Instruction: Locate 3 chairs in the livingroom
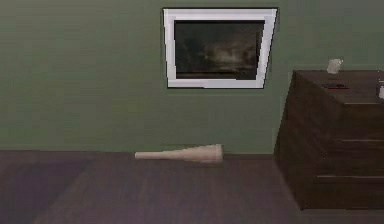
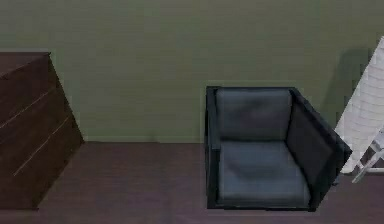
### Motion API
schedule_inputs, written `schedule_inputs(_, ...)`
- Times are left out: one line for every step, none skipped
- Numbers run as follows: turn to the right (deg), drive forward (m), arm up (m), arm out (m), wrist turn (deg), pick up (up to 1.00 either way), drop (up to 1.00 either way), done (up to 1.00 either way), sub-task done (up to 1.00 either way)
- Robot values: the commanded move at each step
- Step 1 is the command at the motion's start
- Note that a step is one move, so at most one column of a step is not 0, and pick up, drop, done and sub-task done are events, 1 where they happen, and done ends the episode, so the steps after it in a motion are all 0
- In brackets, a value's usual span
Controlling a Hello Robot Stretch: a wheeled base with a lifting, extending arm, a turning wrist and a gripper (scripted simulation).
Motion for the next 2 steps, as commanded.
schedule_inputs(-39.0,0.0,0.0,0.0,0.0,0.0,0.0,0.0,0.0)
schedule_inputs(0.0,1.0,0.0,0.0,0.0,0.0,0.0,0.0,0.0)
